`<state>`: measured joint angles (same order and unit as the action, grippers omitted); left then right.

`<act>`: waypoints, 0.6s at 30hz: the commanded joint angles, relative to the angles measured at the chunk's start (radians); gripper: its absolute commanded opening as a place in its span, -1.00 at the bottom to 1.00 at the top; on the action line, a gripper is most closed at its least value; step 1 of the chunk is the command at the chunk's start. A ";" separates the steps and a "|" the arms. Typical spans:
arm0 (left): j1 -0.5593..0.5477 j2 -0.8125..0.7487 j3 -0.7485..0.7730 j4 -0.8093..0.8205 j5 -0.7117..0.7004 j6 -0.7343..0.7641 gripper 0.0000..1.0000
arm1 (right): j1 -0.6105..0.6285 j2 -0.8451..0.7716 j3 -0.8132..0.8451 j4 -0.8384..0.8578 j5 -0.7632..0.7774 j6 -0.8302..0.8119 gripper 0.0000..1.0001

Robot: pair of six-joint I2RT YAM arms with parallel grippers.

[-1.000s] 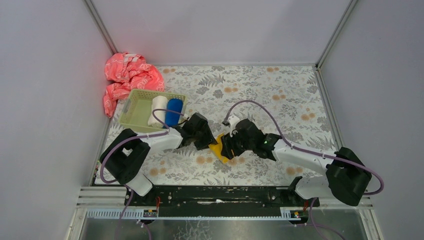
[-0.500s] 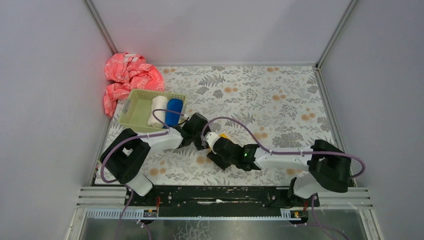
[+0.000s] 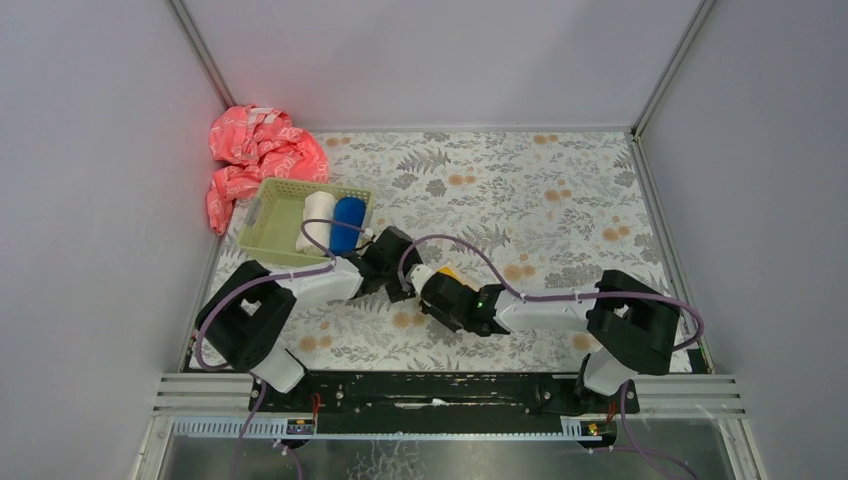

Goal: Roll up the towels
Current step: Roll the towel at the center of the board.

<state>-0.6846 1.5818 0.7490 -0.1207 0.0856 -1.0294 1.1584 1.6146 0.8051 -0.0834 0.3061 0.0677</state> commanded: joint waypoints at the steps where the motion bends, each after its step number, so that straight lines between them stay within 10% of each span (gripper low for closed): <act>1: 0.012 -0.068 -0.045 -0.088 -0.071 0.008 0.21 | -0.096 -0.021 -0.014 0.046 -0.394 0.064 -0.66; 8: 0.026 -0.241 -0.080 -0.146 -0.128 0.005 0.54 | -0.290 0.023 -0.072 0.271 -0.944 0.235 -0.78; 18: 0.025 -0.215 -0.116 -0.061 -0.054 -0.020 0.39 | -0.472 0.195 -0.243 0.836 -1.235 0.683 -0.71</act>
<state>-0.6609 1.3357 0.6533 -0.2367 0.0093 -1.0374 0.7490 1.7321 0.6098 0.5175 -0.7532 0.5247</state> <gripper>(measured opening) 0.731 0.231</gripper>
